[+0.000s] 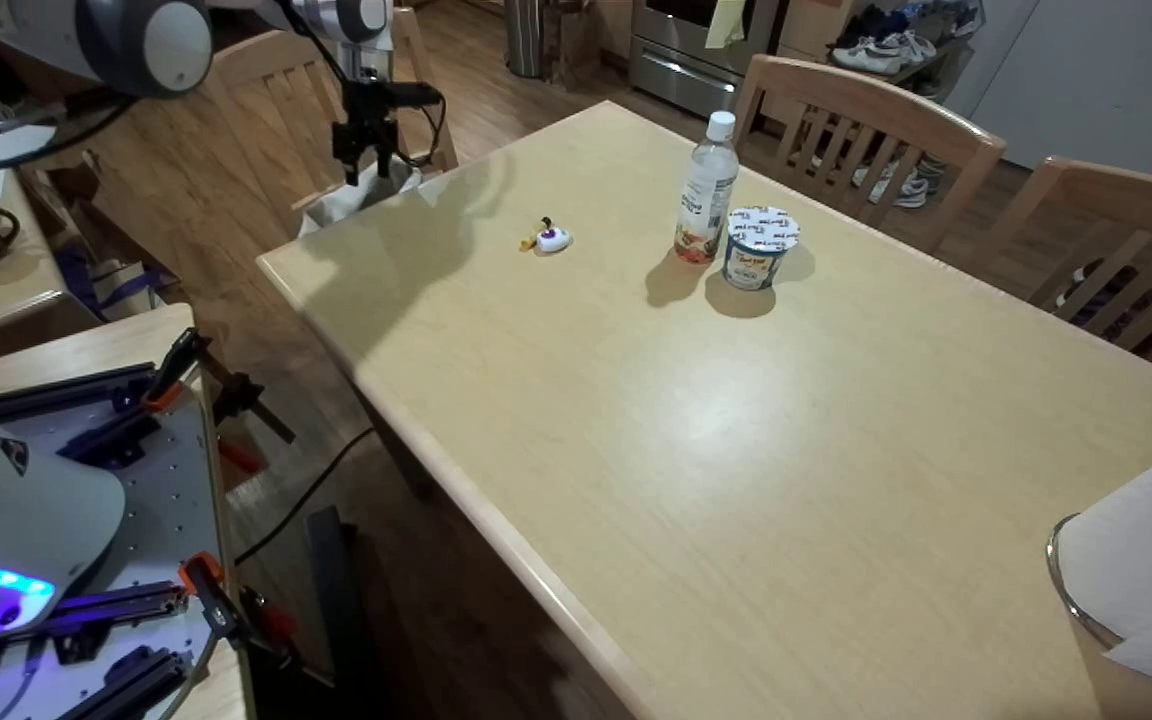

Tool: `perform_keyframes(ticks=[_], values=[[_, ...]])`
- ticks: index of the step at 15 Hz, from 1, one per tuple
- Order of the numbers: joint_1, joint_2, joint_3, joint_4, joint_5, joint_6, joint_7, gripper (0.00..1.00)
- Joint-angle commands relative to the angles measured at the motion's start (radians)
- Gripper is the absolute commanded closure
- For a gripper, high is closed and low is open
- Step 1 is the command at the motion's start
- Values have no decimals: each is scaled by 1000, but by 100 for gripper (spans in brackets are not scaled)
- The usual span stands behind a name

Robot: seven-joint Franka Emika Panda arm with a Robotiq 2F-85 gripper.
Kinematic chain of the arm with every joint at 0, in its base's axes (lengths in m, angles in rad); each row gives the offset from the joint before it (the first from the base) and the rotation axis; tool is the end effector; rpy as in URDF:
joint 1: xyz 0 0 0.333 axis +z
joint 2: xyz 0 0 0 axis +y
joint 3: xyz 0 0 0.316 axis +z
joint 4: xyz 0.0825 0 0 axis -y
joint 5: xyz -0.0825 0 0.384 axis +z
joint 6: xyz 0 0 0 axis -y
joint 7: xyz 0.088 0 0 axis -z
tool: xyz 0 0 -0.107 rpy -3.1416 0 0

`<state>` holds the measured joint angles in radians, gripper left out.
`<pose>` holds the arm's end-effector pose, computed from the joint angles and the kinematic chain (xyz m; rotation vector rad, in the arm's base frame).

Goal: Pick the white object on the table and put it in the bag

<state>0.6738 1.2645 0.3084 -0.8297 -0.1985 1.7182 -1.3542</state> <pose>0.5035 0.5534 0.1137 -1.2667 -2.6214 0.4457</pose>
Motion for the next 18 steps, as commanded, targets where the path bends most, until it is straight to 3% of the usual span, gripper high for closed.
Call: perform_keyframes(ticks=[1, 9, 18], values=[[6, -3, -27, 80, 10, 31, 104, 0], [35, -80, -129, 126, -27, 118, 437, 0], [12, -219, -276, -7, -18, 135, 835, 0]])
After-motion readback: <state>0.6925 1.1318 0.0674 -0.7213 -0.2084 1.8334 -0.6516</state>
